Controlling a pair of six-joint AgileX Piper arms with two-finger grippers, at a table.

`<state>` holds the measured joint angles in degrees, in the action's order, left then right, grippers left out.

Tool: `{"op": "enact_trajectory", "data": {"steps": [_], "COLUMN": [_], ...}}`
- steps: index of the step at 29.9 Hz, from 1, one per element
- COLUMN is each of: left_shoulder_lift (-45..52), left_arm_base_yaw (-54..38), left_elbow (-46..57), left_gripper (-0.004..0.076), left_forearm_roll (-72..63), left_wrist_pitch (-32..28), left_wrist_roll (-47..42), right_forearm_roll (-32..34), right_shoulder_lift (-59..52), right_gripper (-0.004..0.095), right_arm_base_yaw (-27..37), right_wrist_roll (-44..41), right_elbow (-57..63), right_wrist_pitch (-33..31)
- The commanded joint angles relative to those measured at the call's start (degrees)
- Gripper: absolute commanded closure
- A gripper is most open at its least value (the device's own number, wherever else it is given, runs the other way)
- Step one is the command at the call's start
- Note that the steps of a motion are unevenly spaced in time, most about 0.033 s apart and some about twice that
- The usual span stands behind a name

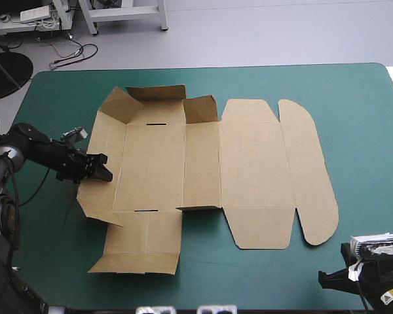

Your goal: Fold the box

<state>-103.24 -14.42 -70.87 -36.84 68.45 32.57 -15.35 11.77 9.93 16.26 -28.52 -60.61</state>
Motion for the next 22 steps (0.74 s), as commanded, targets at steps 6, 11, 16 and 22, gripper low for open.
{"op": "enact_trajectory", "data": {"steps": [6, 11, 16, 22], "left_shoulder_lift": [2.68, 6.27, 8.47, 8.47], "left_arm_base_yaw": [1.11, 6.73, 16.88, 29.36], "left_elbow": [-3.89, -9.18, -16.21, -23.63], "left_gripper": [0.0734, 0.0734, 0.0734, 0.0734], "left_forearm_roll": [-0.93, 9.43, 22.19, 39.4], "left_wrist_pitch": [5.59, 5.88, 5.45, -1.04], "left_wrist_roll": [3.07, 3.85, 4.64, 4.64], "right_forearm_roll": [-0.68, -0.79, -0.79, -0.79], "right_shoulder_lift": [0.82, 0.82, 0.82, 0.82], "right_gripper": [0.0928, 0.0928, 0.0928, 0.0928], "right_arm_base_yaw": [0.02, 0.02, 0.02, 0.02], "right_wrist_roll": [-0.06, -0.06, 0.04, -0.05], "right_elbow": [-1.56, -1.56, -1.56, -1.56], "right_wrist_pitch": [3.55, 3.55, 3.55, 3.55]}}
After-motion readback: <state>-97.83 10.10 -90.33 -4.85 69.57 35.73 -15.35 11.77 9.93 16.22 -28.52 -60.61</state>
